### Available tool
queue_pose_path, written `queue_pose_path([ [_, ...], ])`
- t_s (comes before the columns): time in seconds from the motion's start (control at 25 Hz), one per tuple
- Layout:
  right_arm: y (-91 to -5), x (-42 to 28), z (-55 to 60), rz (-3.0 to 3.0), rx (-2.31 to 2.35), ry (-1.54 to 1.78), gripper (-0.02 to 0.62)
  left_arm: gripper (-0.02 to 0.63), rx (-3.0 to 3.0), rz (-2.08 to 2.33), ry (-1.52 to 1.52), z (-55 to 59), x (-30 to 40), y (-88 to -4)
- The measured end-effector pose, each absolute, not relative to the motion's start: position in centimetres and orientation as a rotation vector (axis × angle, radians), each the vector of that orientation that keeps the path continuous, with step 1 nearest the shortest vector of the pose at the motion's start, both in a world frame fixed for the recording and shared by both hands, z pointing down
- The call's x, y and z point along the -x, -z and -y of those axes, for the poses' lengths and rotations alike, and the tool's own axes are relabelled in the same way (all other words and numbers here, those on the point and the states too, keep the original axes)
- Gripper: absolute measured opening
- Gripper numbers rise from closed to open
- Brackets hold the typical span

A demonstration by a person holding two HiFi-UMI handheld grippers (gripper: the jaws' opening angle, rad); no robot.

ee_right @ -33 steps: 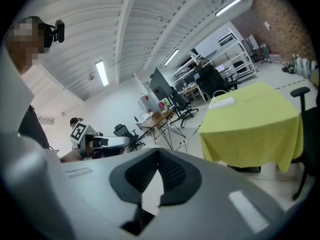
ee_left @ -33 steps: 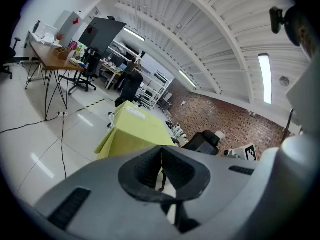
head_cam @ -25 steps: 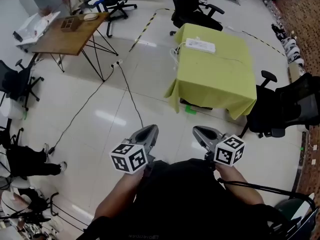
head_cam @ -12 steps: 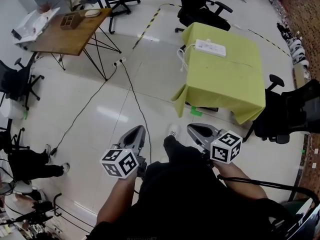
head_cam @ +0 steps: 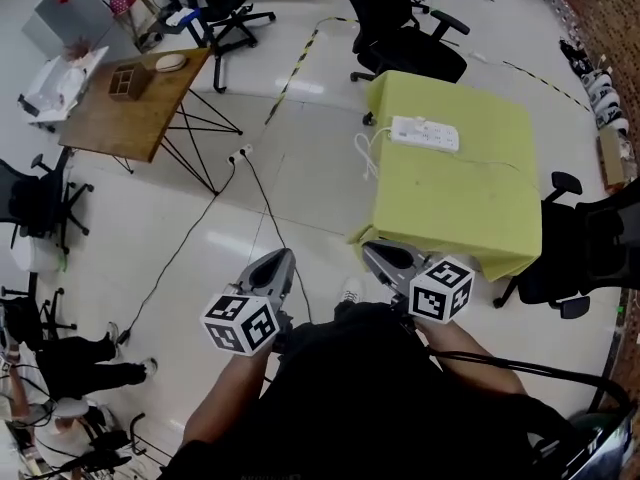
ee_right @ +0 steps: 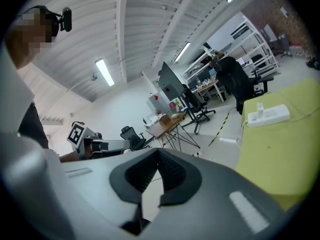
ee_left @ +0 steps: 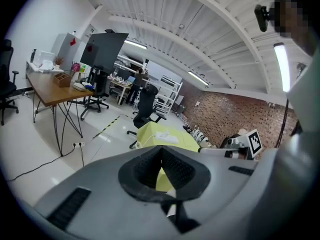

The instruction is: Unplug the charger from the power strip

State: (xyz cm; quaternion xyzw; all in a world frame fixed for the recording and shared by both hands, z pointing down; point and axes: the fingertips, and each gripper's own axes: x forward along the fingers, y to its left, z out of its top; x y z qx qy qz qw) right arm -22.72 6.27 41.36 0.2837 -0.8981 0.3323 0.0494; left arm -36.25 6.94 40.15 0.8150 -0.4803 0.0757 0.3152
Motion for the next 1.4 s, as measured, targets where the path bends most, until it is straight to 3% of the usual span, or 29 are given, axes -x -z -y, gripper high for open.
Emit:
queue_pose_path([
  [0.28,-42.3,18.5,2.4,2.709,-1.014,-1.091,0.003,0.006,-2.225,1.198,-0.224,3.0,32.2,-39.4],
  [0.88,-45.1,8.3,6.5,2.511,-1.525,-1.168,0.003,0.006,-2.349,0.773,-0.370,13.5,21.5,-42.6],
  [1.4,-45.6,7.9,16.2,2.191,-1.974,-1.070,0.003,0.006,-2.485,0.323,-0.522,25.7,20.1,-43.8],
])
